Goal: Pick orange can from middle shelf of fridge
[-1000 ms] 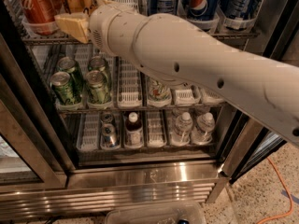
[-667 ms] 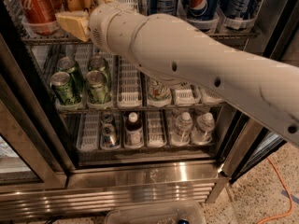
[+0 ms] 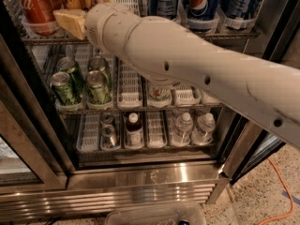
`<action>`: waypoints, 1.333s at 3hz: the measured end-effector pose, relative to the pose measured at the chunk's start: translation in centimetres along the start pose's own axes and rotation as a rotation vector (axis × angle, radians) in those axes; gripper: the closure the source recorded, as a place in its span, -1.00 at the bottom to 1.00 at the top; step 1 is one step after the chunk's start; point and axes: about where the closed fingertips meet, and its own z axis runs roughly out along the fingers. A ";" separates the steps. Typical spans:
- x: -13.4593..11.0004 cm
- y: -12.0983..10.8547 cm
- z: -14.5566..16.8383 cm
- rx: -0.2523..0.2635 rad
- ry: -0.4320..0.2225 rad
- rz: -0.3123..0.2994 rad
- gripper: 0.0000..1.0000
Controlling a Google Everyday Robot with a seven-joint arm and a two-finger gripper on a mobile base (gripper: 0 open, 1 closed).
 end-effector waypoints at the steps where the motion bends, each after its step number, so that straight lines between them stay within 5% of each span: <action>1: -0.2 0.1 0.8 0.001 -0.012 0.004 -0.44; 4: -0.2 0.1 1.1 0.000 -0.016 0.003 0.87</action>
Offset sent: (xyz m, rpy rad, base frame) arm 0.0168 0.0106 -0.0033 0.0188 -0.0034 -0.0005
